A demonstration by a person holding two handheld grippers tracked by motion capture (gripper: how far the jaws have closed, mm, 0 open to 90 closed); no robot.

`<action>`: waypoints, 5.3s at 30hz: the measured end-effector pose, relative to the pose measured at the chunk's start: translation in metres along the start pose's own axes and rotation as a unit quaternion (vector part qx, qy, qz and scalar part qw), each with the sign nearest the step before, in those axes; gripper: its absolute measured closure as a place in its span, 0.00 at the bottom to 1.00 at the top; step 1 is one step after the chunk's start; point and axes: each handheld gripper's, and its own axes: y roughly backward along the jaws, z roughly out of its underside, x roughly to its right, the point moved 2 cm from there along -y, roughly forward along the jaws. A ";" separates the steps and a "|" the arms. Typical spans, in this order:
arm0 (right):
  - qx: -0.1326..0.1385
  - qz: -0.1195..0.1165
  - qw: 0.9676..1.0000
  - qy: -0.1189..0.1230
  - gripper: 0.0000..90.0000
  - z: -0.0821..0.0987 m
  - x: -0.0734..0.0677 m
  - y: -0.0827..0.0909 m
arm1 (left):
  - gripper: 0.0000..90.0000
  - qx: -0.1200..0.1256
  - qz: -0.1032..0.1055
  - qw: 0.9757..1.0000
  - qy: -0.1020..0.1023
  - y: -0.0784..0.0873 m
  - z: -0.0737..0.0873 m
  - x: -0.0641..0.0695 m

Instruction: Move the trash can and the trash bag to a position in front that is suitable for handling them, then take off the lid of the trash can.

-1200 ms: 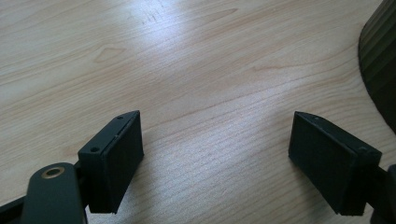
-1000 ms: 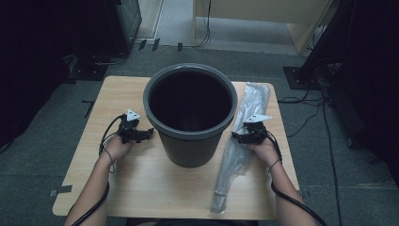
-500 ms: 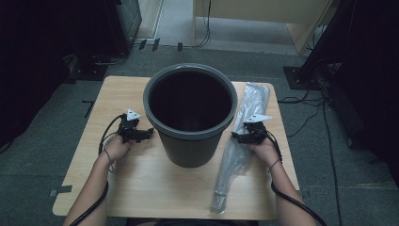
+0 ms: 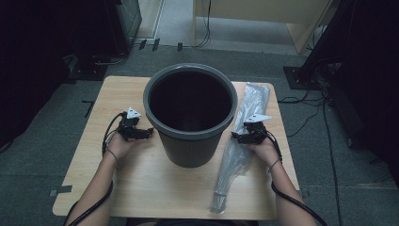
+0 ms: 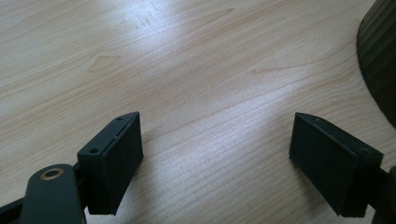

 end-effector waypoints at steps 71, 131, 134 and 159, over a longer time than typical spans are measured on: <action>-0.002 0.002 1.000 -0.002 0.22 0.000 -0.003 0.000 | 0.35 -0.033 0.073 0.995 0.051 0.024 -0.054 -0.033; -0.003 0.001 1.000 0.000 0.21 0.000 -0.003 0.000 | 0.38 0.017 0.069 0.997 0.004 0.086 -0.138 -0.029; -0.003 0.001 1.000 0.000 0.21 0.000 -0.003 0.000 | 0.38 0.016 0.067 0.998 0.002 0.088 -0.142 -0.029; -0.004 0.000 1.000 0.000 0.21 0.000 -0.003 0.000 | 0.39 0.036 0.067 0.997 -0.019 0.103 -0.164 -0.023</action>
